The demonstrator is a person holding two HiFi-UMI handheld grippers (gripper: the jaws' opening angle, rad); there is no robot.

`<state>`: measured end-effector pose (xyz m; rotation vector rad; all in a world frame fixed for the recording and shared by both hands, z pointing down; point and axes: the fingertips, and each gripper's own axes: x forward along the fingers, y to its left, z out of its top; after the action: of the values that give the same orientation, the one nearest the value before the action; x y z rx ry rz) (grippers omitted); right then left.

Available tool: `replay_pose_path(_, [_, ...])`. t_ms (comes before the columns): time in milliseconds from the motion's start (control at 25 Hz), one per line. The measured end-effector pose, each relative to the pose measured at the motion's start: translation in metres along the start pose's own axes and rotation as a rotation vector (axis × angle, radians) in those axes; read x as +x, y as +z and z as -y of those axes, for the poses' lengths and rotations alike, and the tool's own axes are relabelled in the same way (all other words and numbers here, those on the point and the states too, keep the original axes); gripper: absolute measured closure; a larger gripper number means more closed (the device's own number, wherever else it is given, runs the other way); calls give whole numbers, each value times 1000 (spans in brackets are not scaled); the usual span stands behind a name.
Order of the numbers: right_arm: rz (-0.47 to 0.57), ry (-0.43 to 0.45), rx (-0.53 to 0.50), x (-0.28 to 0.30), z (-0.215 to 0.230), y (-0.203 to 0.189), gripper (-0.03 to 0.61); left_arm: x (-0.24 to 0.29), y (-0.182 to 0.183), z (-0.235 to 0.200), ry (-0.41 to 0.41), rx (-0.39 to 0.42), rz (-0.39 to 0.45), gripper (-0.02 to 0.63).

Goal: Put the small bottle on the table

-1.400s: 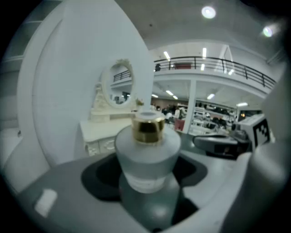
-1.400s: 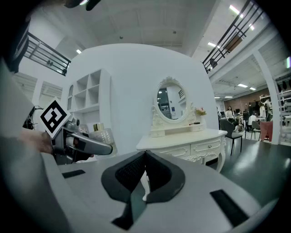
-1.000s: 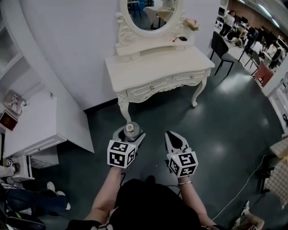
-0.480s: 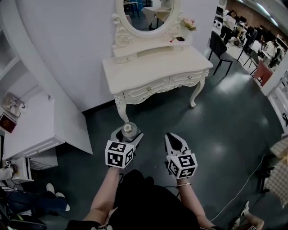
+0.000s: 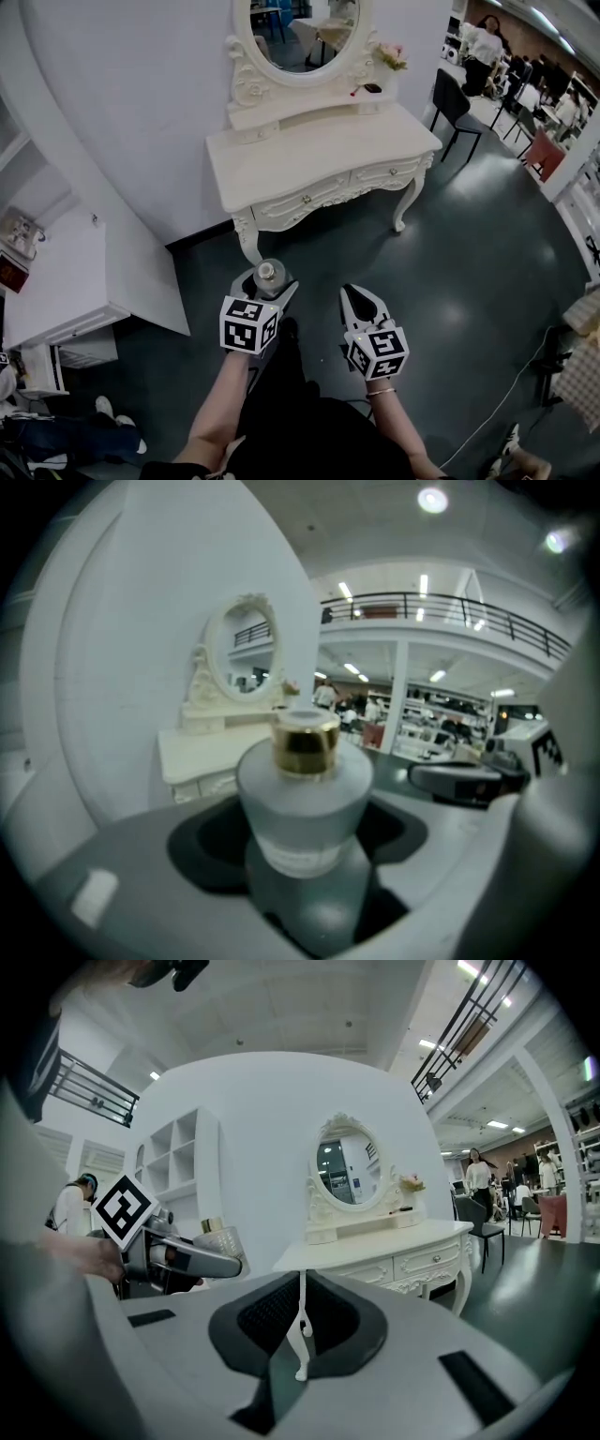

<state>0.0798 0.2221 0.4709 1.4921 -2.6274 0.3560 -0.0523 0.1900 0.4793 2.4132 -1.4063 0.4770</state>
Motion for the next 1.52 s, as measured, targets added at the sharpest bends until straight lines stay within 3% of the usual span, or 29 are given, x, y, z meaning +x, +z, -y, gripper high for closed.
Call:
replay_pose_path(600, [-16,-16,-12,127,45,30,574,105,45,-88,-20,4,-21,282])
replay_pose_path(1080, [-24,-56,-10,232,72,59,574,178,94,-155,-91,30,-14,282])
replay_pose_path(1520, [-37,-110,-2,272,97,68,574,230,113,-189,-112,47,-32,282])
